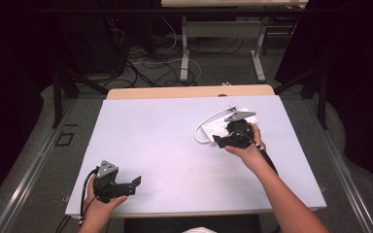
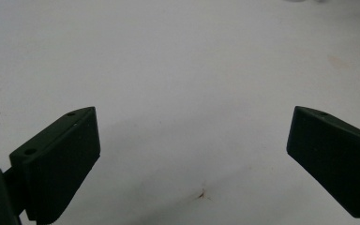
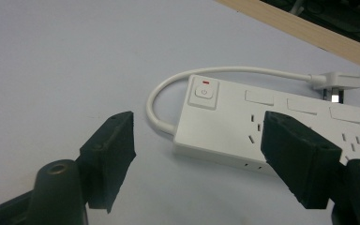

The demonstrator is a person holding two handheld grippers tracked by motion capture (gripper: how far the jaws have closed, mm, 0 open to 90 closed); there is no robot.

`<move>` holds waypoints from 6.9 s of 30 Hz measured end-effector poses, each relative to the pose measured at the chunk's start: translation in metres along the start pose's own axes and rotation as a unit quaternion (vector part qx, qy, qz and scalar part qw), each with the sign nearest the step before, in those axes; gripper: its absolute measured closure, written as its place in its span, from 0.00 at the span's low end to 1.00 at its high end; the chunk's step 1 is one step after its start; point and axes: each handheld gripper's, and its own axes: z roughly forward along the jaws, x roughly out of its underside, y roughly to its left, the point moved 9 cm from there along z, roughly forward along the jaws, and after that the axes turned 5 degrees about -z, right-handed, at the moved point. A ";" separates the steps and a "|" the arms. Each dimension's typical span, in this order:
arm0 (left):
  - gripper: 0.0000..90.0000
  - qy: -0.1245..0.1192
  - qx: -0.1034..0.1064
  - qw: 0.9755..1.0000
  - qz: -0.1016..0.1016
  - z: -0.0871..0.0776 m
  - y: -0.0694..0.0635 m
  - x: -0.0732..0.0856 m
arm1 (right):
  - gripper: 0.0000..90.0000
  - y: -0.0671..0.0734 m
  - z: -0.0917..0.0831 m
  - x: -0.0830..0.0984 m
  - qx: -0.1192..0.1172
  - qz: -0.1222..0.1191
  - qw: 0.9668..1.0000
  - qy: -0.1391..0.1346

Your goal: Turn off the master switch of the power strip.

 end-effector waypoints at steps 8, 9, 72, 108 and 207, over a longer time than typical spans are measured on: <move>0.03 0.001 0.000 1.000 0.001 0.000 0.000 0.000 | 0.29 -0.003 0.010 -0.003 0.001 0.007 1.000 0.021; 0.03 0.001 0.000 1.000 0.001 0.000 0.000 0.000 | 0.29 -0.005 0.011 -0.004 0.003 0.001 1.000 0.021; 0.05 0.007 -0.001 1.000 0.000 0.000 0.003 0.001 | 1.00 -0.024 0.080 -0.017 0.013 0.074 0.992 0.097; 0.06 0.014 -0.001 1.000 0.000 0.000 0.004 0.003 | 1.00 -0.015 0.108 -0.009 0.005 0.083 0.990 0.112; 0.07 0.015 -0.002 1.000 -0.002 0.002 0.004 0.003 | 0.00 -0.033 0.093 -0.011 0.059 0.100 0.990 0.081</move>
